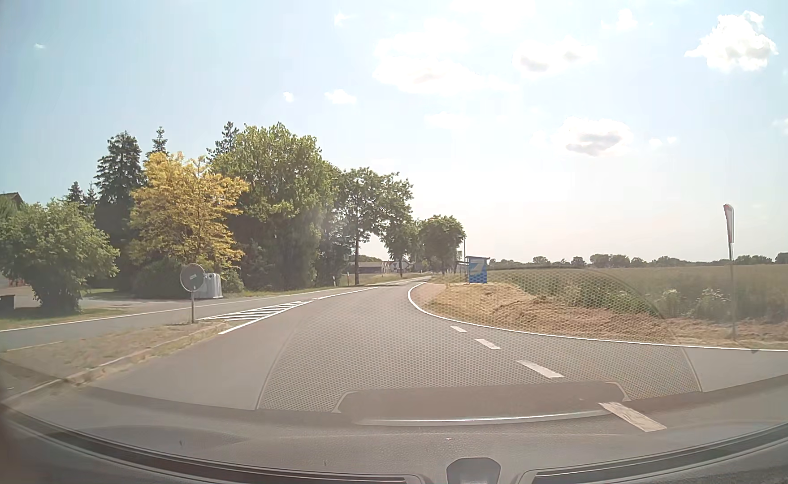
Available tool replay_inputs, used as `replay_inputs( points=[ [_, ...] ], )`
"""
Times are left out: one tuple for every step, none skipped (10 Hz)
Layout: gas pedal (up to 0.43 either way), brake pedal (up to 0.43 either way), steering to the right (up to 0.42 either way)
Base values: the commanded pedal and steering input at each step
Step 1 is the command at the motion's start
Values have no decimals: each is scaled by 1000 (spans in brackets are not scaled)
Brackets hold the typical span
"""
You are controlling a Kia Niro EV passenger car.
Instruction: Follow the waypoints while adhering to traffic rules and regulations
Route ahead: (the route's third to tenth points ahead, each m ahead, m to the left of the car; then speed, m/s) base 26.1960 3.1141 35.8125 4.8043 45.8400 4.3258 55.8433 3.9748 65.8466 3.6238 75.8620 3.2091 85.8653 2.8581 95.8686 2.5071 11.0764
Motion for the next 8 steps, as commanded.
replay_inputs(
  points=[
    [539,6,-44],
    [539,6,-45],
    [539,6,-45],
    [539,6,-45],
    [539,6,-45],
    [539,6,-43],
    [539,6,-41],
    [539,6,-39]
  ],
)
